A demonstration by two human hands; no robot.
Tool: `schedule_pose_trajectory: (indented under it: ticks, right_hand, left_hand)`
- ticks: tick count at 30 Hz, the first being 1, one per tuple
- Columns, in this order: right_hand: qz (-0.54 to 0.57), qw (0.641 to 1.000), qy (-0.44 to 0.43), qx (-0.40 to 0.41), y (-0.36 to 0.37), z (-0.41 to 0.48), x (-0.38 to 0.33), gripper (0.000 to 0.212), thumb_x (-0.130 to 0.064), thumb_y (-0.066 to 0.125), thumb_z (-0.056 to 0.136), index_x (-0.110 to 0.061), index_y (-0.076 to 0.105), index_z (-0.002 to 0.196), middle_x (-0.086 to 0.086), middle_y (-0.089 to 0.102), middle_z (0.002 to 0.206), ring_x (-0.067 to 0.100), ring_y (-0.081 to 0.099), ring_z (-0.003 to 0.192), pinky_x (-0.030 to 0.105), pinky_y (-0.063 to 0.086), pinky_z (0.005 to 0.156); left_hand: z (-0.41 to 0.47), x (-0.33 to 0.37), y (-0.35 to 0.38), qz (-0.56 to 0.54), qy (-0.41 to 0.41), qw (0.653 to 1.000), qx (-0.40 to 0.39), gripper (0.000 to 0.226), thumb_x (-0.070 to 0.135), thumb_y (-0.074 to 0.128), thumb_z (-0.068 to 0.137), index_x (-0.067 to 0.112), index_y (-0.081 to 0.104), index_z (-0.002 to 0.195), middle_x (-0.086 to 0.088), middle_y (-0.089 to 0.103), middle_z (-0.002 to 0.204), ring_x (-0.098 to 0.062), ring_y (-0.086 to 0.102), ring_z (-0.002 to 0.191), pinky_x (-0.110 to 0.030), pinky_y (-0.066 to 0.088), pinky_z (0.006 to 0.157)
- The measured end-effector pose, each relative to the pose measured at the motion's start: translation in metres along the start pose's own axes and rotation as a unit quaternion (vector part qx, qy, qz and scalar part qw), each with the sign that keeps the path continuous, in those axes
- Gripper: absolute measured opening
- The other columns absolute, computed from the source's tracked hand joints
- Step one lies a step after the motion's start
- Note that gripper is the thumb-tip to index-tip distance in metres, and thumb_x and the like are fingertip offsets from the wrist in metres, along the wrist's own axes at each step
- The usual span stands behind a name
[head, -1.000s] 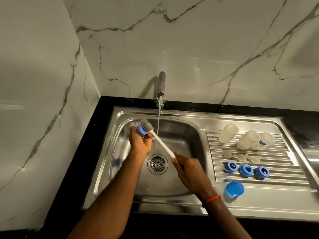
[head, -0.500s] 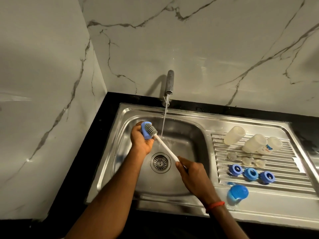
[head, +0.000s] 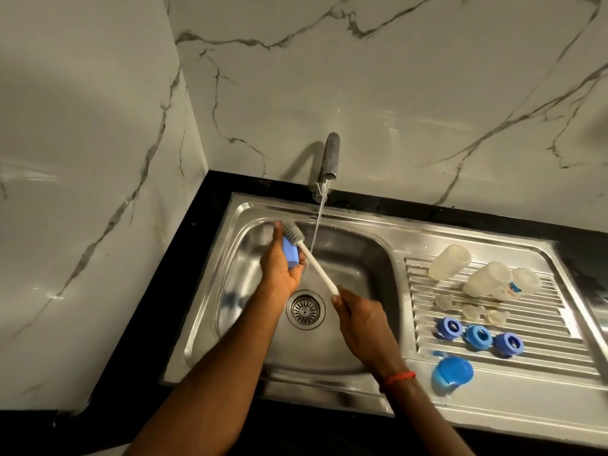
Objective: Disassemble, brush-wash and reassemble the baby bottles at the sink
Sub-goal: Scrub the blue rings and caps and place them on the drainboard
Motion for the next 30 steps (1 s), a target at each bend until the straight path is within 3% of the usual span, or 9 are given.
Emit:
schedule_pose_trajectory:
  ticks: [2, 4, 7, 9, 13, 18, 20, 24, 30]
  right_hand:
    - [-0.006, 1.000, 0.007, -0.003, 0.005, 0.007, -0.002, 0.025, -0.038, 0.049, 0.100, -0.020, 0.067, 0.106, -0.001, 0.062, 0.065, 0.020, 0.057, 0.058, 0.031, 0.040, 0.055]
    - [0.024, 0.999, 0.011, -0.021, 0.007, -0.003, -0.004, 0.028, -0.043, 0.046, 0.100, -0.023, 0.065, 0.106, -0.010, 0.054, 0.059, 0.009, 0.047, 0.053, 0.033, 0.043, 0.056]
    - [0.083, 0.995, 0.028, -0.054, 0.003, -0.024, -0.002, 0.025, -0.036, 0.053, 0.101, -0.025, 0.068, 0.117, -0.021, 0.047, 0.054, 0.001, 0.045, 0.051, 0.023, 0.042, 0.057]
    - [0.044, 0.999, 0.006, -0.022, 0.000, -0.019, -0.003, 0.021, -0.029, 0.055, 0.101, -0.020, 0.069, 0.113, -0.016, 0.055, 0.057, 0.005, 0.054, 0.051, 0.021, 0.038, 0.055]
    - [-0.063, 0.997, -0.026, 0.035, 0.001, 0.006, -0.009, 0.018, -0.025, 0.056, 0.099, -0.013, 0.065, 0.109, 0.008, 0.063, 0.064, 0.032, 0.059, 0.055, 0.037, 0.042, 0.049]
    - [0.042, 0.999, -0.004, -0.018, 0.005, -0.020, 0.001, 0.036, -0.047, 0.043, 0.099, -0.020, 0.066, 0.104, -0.014, 0.044, 0.056, 0.006, 0.043, 0.050, 0.031, 0.041, 0.053]
    - [0.010, 1.000, -0.016, -0.002, 0.004, -0.017, 0.003, 0.030, -0.042, 0.045, 0.100, -0.019, 0.065, 0.102, -0.010, 0.051, 0.059, 0.012, 0.049, 0.052, 0.032, 0.040, 0.052]
    - [-0.053, 0.997, -0.037, 0.033, 0.005, 0.003, -0.001, 0.028, -0.033, 0.050, 0.100, -0.014, 0.065, 0.114, 0.008, 0.063, 0.066, 0.031, 0.060, 0.057, 0.038, 0.045, 0.050]
    - [0.017, 0.999, -0.031, 0.013, 0.003, -0.028, 0.010, 0.042, -0.043, 0.044, 0.100, -0.014, 0.067, 0.120, 0.004, 0.064, 0.069, 0.023, 0.060, 0.057, 0.037, 0.048, 0.052]
  left_hand:
    - [-0.001, -0.003, 0.008, -0.032, -0.001, 0.999, -0.008, 0.044, 0.049, 0.061, 0.094, 0.010, 0.064, 0.113, -0.011, 0.068, 0.103, -0.021, 0.067, 0.089, -0.032, 0.057, 0.075]
    - [0.001, 0.005, 0.012, -0.073, -0.001, 0.997, -0.012, 0.039, 0.044, 0.053, 0.100, 0.006, 0.061, 0.107, -0.016, 0.066, 0.102, -0.026, 0.066, 0.089, -0.033, 0.060, 0.069]
    - [0.002, 0.015, 0.009, -0.098, -0.009, 0.995, -0.011, 0.038, 0.034, 0.049, 0.104, -0.003, 0.058, 0.106, -0.022, 0.065, 0.101, -0.034, 0.066, 0.091, -0.039, 0.059, 0.077]
    - [-0.001, 0.011, 0.007, -0.091, -0.022, 0.995, -0.018, 0.041, 0.034, 0.050, 0.103, -0.005, 0.058, 0.113, -0.023, 0.066, 0.100, -0.036, 0.067, 0.097, -0.041, 0.062, 0.074]
    - [-0.003, 0.004, 0.016, -0.092, -0.020, 0.995, -0.037, 0.050, 0.038, 0.049, 0.103, -0.005, 0.056, 0.126, -0.022, 0.068, 0.101, -0.036, 0.068, 0.095, -0.038, 0.062, 0.066]
    - [0.006, 0.025, 0.011, -0.111, -0.002, 0.993, -0.025, 0.045, 0.035, 0.040, 0.107, -0.003, 0.058, 0.123, -0.018, 0.069, 0.109, -0.029, 0.071, 0.090, -0.034, 0.061, 0.062]
    - [-0.001, 0.022, 0.012, -0.111, -0.010, 0.993, -0.038, 0.045, 0.036, 0.040, 0.106, -0.002, 0.062, 0.112, -0.018, 0.071, 0.103, -0.028, 0.074, 0.083, -0.033, 0.061, 0.062]
    - [-0.007, 0.022, 0.018, -0.107, 0.006, 0.992, -0.064, 0.051, 0.043, 0.045, 0.103, 0.000, 0.057, 0.128, -0.017, 0.069, 0.104, -0.027, 0.075, 0.081, -0.032, 0.061, 0.064]
    - [-0.003, 0.027, 0.009, -0.062, 0.015, 0.996, -0.061, 0.047, 0.045, 0.040, 0.104, 0.006, 0.065, 0.106, -0.012, 0.069, 0.104, -0.025, 0.070, 0.099, -0.033, 0.061, 0.073]
Point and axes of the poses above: each hand's wrist, its own z-axis towards the middle knuckle, its own y-axis out of the palm, x = y × z, the point moved 5 cm from there along z, towards the middle knuckle
